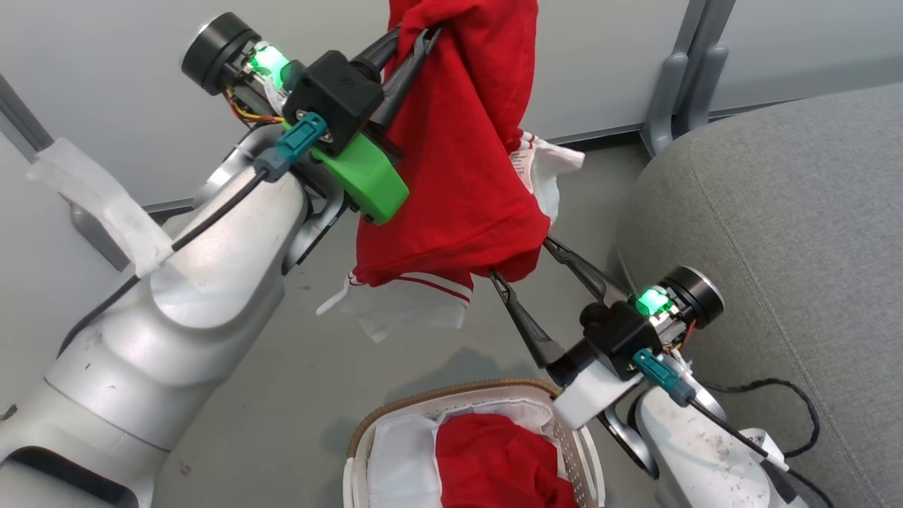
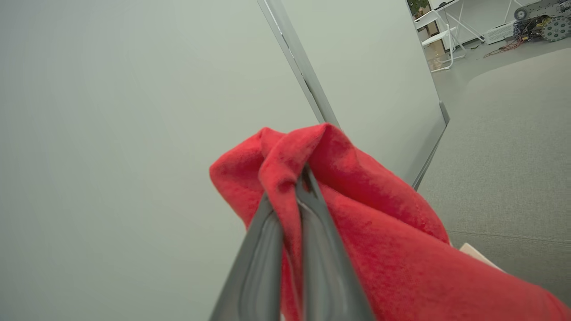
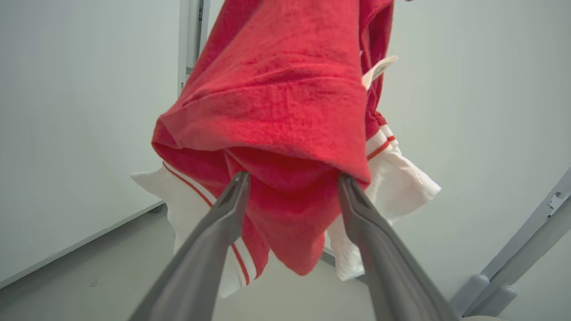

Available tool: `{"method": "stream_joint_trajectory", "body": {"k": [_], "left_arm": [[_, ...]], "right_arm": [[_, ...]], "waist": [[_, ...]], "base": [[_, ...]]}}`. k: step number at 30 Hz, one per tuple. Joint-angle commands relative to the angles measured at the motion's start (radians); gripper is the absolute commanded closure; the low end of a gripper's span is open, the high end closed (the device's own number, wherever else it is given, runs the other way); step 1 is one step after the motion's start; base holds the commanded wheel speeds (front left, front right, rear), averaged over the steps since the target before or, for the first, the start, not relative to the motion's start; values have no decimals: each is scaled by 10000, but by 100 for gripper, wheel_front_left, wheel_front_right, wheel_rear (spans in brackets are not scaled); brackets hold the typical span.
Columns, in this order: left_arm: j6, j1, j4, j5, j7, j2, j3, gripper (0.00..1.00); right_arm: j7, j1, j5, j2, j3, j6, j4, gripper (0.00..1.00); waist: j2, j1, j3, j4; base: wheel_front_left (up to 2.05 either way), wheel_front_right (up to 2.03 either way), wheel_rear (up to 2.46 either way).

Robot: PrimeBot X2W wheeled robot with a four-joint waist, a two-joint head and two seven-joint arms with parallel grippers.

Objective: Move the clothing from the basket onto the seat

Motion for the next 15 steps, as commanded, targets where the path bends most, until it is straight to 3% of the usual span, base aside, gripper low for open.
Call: {"method": "stream_joint_trajectory", "body": {"k": [1,7,15], "left_arm": [[82,-179,-79,-71,36,-70,-28,100],[39,-120,-346,-169,163,-221,-258,100],[82,207,-598,-333,240,-180,-401,100]], "right_arm": [[-25,-233,-230,-45,17,-10,67,0],[-23,-652,-851,-43,-519,-10,-3,0],[-25,-588,-778,-39,-1066,-10,-622,0]], "waist": [[0,1,-21,87],[0,1,-152,341],[0,1,-390,503]], "base": [[0,0,0],[0,0,0],[0,0,0]]}}
